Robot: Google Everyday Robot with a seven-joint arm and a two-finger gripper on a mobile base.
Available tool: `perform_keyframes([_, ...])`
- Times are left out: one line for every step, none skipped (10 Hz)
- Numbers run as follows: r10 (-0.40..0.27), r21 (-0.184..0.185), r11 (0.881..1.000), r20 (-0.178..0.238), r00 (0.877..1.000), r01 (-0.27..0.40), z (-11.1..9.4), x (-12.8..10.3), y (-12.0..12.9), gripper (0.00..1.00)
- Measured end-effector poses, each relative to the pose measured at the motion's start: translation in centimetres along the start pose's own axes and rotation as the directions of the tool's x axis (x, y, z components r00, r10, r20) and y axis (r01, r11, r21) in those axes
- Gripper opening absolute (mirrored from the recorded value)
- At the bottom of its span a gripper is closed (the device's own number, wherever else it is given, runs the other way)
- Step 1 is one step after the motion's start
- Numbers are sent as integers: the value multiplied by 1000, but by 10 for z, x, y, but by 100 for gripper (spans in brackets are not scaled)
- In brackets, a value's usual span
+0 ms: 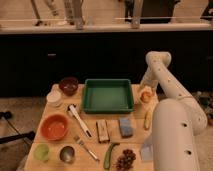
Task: Place apple in paper cup
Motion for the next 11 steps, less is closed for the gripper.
perform_keyframes([1,-7,1000,7,1000,-1,3,1,0,63])
perform_keyframes([3,-14,1000,13,1000,-3,6,1,2,63])
perform_keyframes([3,-19,1000,15,1000,-3,8,1,4,63])
perform_keyframes([1,-21,1000,11,1000,-1,10,2,6,63])
perform_keyframes([-6,-7,1000,-16,1000,6,11,1,7,63])
perform_keyframes([-5,2,1000,-27,1000,5,10,-1,11,63])
perform_keyframes([-9,11,1000,-40,999,9,9,0,9,63])
perform_keyframes([-15,16,1000,-48,999,16,9,-1,7,63])
perform_keyframes([-18,19,1000,-54,998,19,9,-1,7,63])
perform_keyframes([-18,17,1000,-56,998,19,11,-1,8,63])
perform_keyframes([-19,14,1000,-62,998,20,12,0,9,63])
